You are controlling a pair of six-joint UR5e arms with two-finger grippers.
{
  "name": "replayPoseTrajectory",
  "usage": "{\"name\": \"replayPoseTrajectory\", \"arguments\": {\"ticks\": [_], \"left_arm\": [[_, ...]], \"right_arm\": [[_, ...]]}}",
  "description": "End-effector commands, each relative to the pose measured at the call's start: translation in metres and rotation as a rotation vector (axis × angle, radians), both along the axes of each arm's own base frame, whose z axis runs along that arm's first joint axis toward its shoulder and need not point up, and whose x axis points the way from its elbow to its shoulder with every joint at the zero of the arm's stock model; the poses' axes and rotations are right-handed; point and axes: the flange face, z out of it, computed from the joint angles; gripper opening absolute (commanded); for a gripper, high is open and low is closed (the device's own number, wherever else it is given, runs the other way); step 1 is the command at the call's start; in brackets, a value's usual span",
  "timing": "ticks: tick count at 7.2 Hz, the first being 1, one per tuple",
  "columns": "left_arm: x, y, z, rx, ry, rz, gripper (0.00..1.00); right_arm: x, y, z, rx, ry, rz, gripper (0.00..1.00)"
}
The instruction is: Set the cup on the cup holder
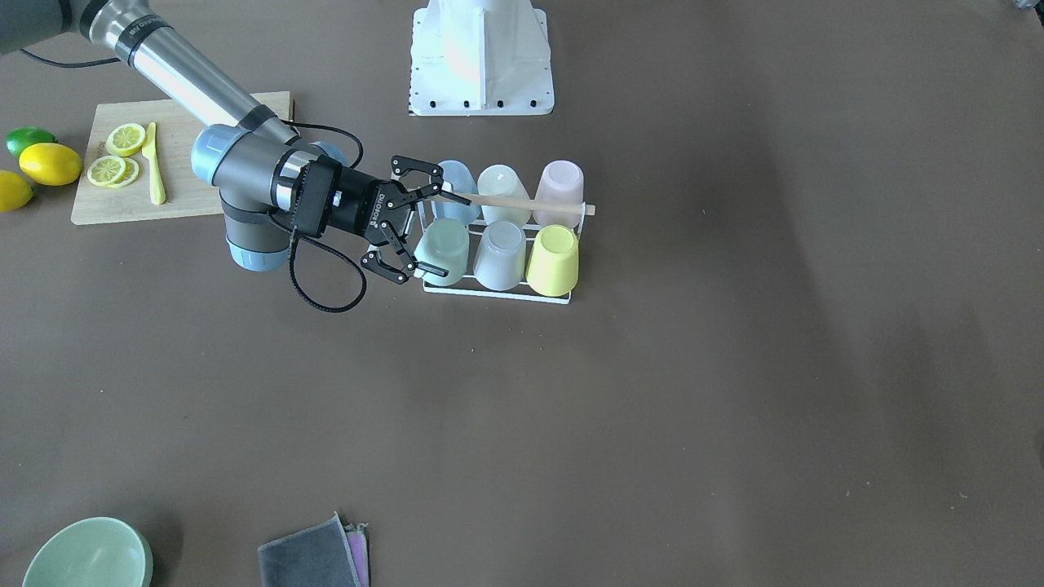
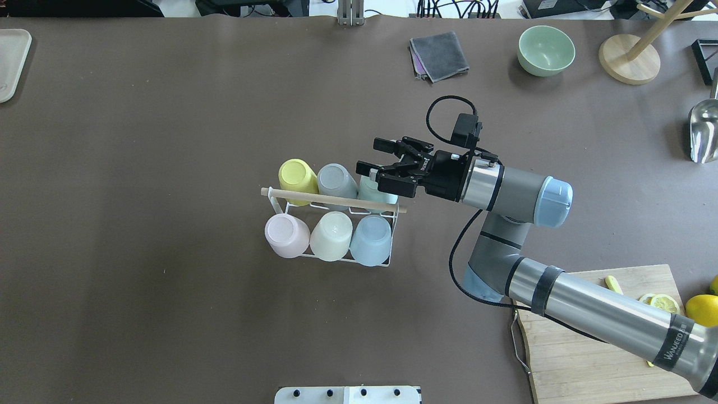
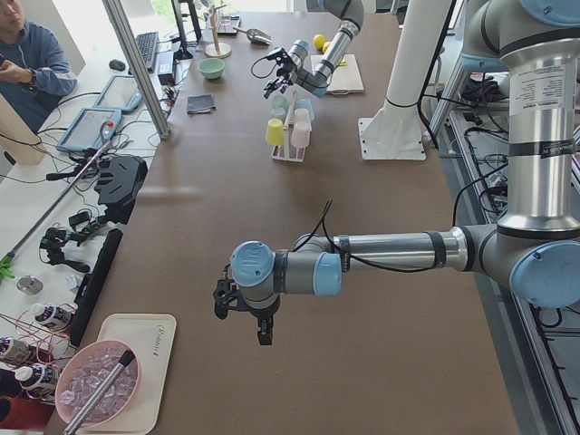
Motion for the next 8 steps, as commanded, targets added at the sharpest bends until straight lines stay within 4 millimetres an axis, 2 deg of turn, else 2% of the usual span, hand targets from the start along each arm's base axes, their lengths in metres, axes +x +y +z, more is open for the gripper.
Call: {"name": "replayPoseTrajectory", "arguments": {"ticks": [1, 2, 6, 7, 8], "left_arm": [[0.001, 0.000, 0.000, 0.001, 0.000, 0.001, 0.99], [0.001, 0.000, 0.000, 0.001, 0.000, 0.001, 0.99], [0.001, 0.000, 0.000, 0.001, -0.002, 0.001, 0.99], [0.001, 0.000, 0.000, 0.002, -0.001, 0.002, 0.99], [0.001, 0.000, 0.001, 0.000, -0.002, 0.002, 0.99]], "right_arm": [[0.013, -0.014, 0.000, -0.001, 0.002, 0.022, 1.00], [0.026, -0.032, 0.000, -0.012, 0.018, 0.056, 1.00], [0.104, -0.151, 0.028, -0.345, 0.282, 0.200, 1.00], [0.113, -0.161, 0.036, -0.433, 0.349, 0.208, 1.00], [0.134, -0.160, 0.041, -0.535, 0.451, 0.214, 1.00]]}}
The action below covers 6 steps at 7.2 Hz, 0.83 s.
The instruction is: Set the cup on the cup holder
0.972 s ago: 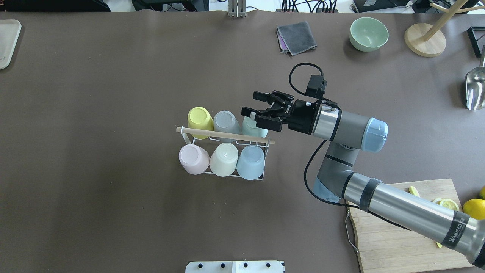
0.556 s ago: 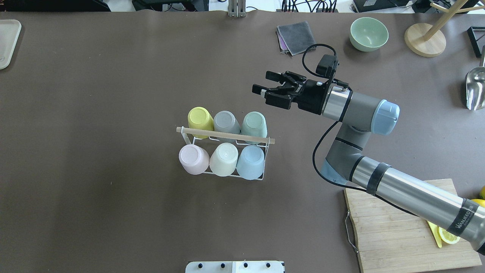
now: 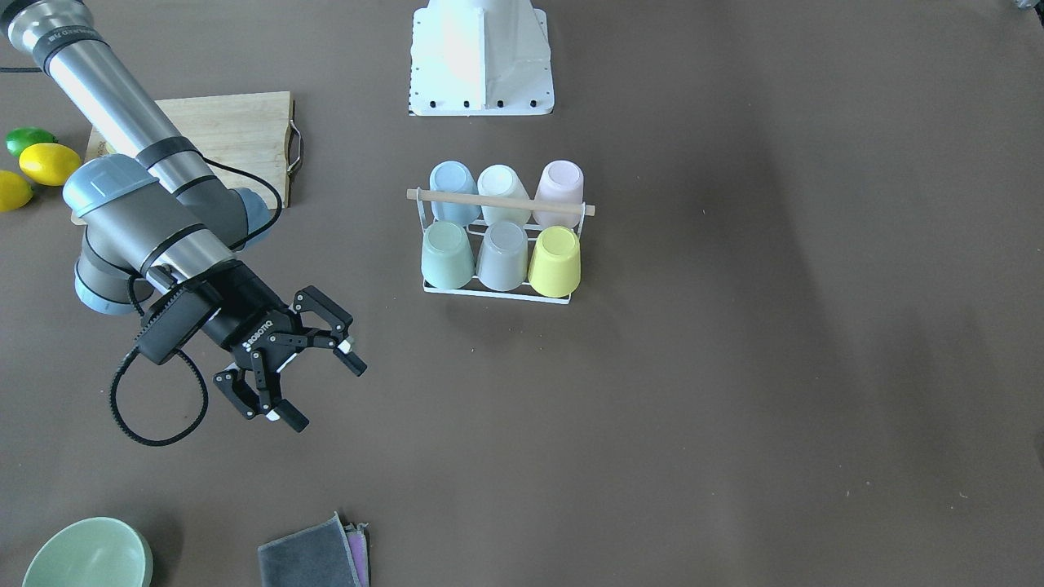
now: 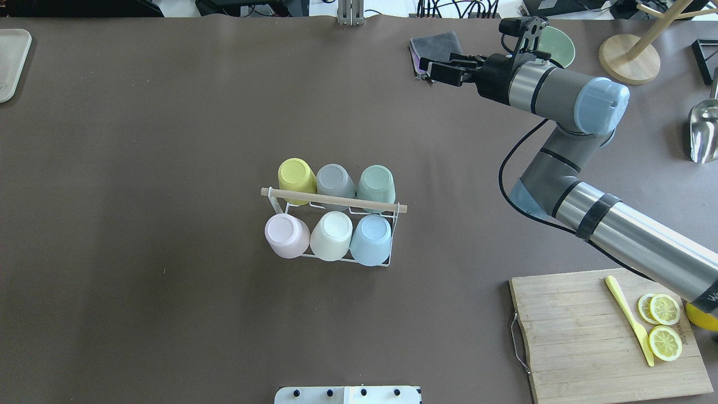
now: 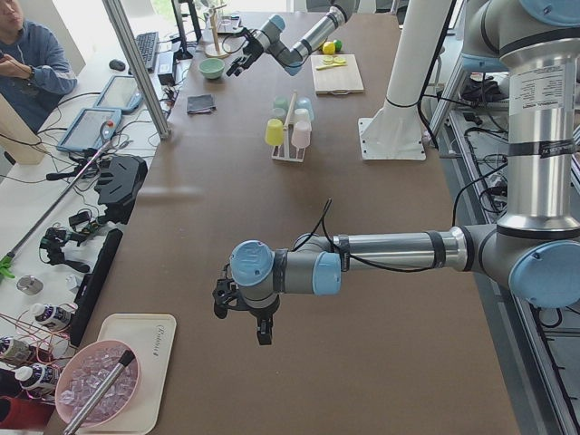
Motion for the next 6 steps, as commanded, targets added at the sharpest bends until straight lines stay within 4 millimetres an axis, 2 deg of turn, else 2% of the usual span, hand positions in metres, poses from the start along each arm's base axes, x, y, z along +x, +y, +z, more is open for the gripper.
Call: {"name": "replayPoseTrajectory", "arguments": {"ticks": [1, 2, 4, 6], "left_arm": [[0.000, 0.000, 0.001, 0.001, -0.002, 0.000, 0.99], [0.000, 0.000, 0.001, 0.001, -0.003, 0.000, 0.99], [0.000, 0.000, 0.001, 0.001, -0.003, 0.000, 0.99], [0.000, 0.000, 0.000, 0.003, -0.005, 0.001, 0.99]], "right_arm": [[0.045, 0.015, 0.011, -0.266, 0.209, -0.015, 1.00], [0.059, 0.034, 0.020, -0.368, 0.295, -0.027, 1.00], [0.069, 0.059, 0.033, -0.527, 0.402, -0.112, 1.00], [0.099, 0.092, 0.057, -0.660, 0.511, -0.212, 1.00]]}}
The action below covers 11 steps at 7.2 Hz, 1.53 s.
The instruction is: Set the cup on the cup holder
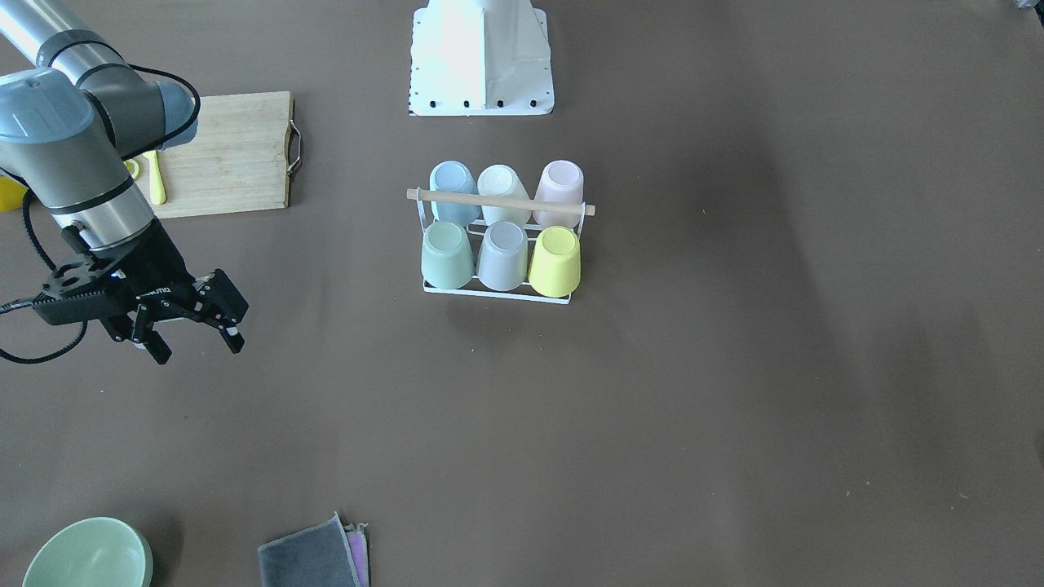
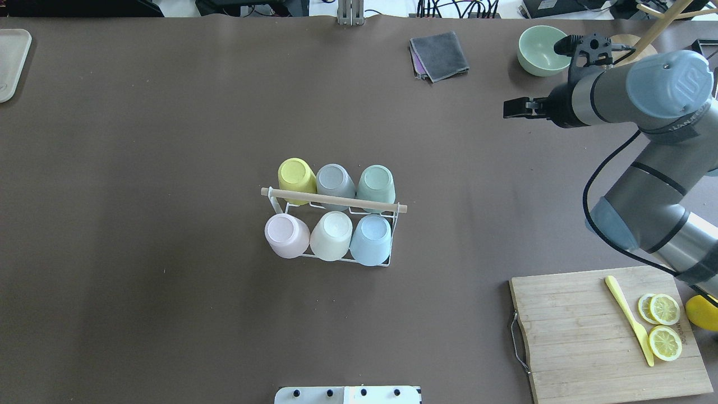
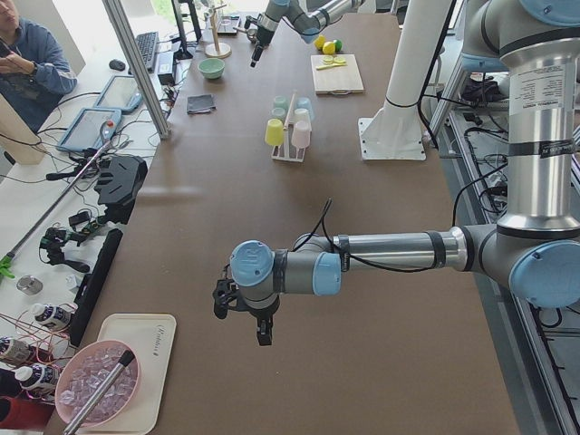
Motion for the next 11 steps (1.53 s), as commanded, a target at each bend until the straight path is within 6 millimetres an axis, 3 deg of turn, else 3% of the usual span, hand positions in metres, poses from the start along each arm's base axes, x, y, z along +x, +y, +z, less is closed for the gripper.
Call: {"name": "replayPoseTrajectory", "arguments": {"ticks": [1, 3, 6, 8, 9, 10, 11], "left_arm": [[0.000, 0.000, -0.001, 0.002, -0.001, 0.001, 0.99], [0.000, 0.000, -0.001, 0.002, -0.001, 0.001, 0.99], [0.000, -0.002, -0.002, 0.005, -0.002, 0.001, 0.99], [0.000, -0.002, -0.001, 0.004, -0.002, 0.001, 0.99], [0.000, -0.002, -0.001, 0.004, -0.002, 0.001, 0.99], [0.000, -0.002, -0.001, 0.004, -0.002, 0.001, 0.99], [0.000, -0.002, -0.001, 0.004, -0.002, 0.001, 0.99]], "right_arm": [[0.056, 0.016, 0.040, -0.225, 0.035, -0.094, 1.00], [0.110, 0.015, 0.085, -0.263, 0.162, -0.195, 1.00], [0.207, 0.003, 0.125, -0.273, 0.318, -0.363, 1.00], [0.284, 0.034, 0.181, -0.345, 0.306, -0.323, 1.00], [0.329, 0.052, 0.221, -0.348, 0.246, -0.354, 1.00], [0.362, 0.065, 0.257, -0.359, 0.161, -0.361, 1.00], [0.378, 0.075, 0.264, -0.373, 0.145, -0.328, 1.00]]}}
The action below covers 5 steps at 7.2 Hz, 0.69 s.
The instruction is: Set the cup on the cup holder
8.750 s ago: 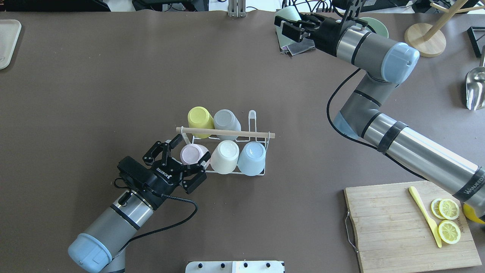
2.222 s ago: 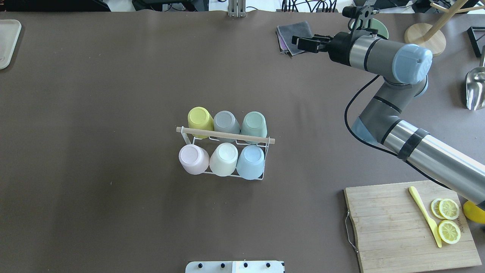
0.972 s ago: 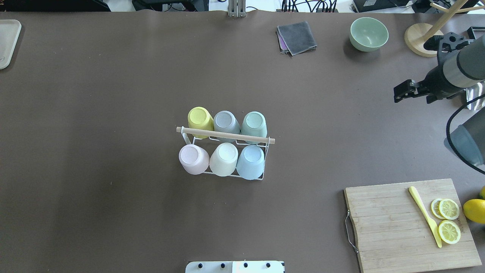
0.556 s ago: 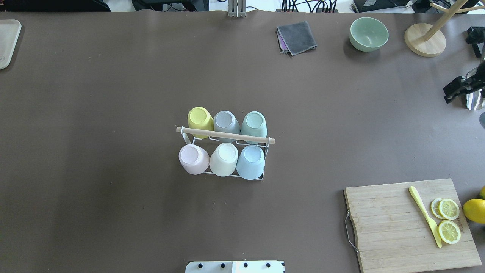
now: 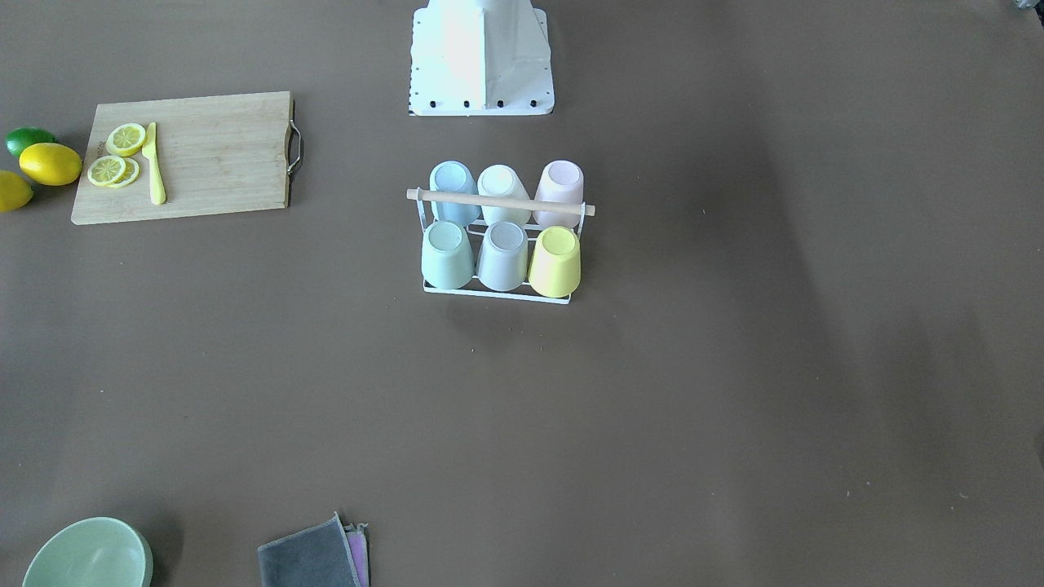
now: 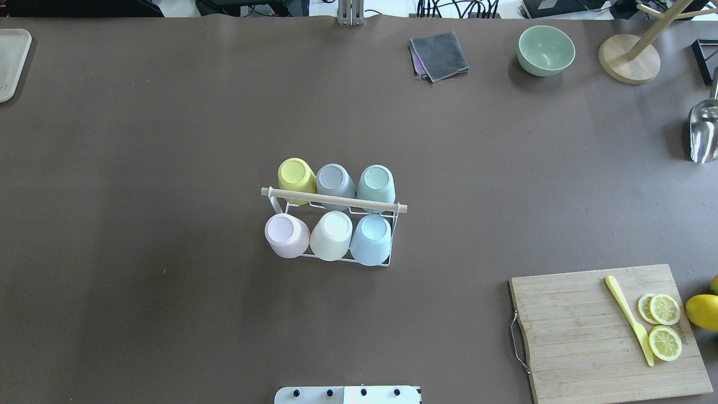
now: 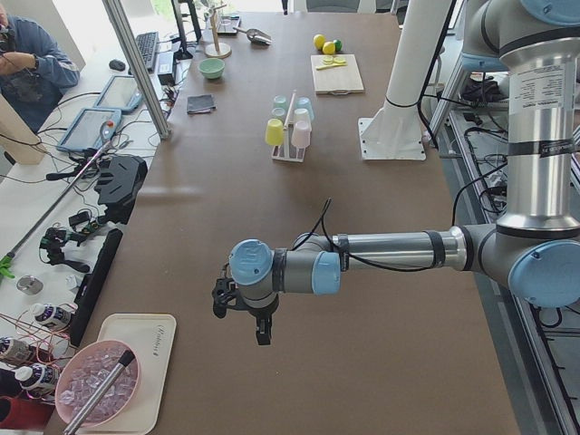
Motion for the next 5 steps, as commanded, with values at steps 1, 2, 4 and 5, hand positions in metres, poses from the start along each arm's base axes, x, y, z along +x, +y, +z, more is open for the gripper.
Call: {"name": "replayPoseTrajectory", "arguments": {"ticks": [1, 2, 4, 5], "left_arm": [[0.0000, 0.0008, 0.0008, -0.002, 0.000, 0.000, 0.99], [0.0000, 0.0008, 0.0008, -0.003, 0.000, -0.001, 0.99], [0.0000, 0.0000, 0.0001, 0.000, 0.000, 0.000, 0.99], [0.0007, 0.0000, 0.0001, 0.000, 0.000, 0.002, 0.99]], "right_arm": [[0.0344, 0.0205, 0.0294, -0.031, -0.047, 0.043, 1.00], [0.0350, 0.0206, 0.0268, -0.022, -0.039, 0.042, 1.00], [0.0346, 0.0234, 0.0323, -0.036, -0.044, 0.043, 1.00], [0.0339, 0.0237, 0.0345, -0.040, -0.044, 0.042, 1.00]]}}
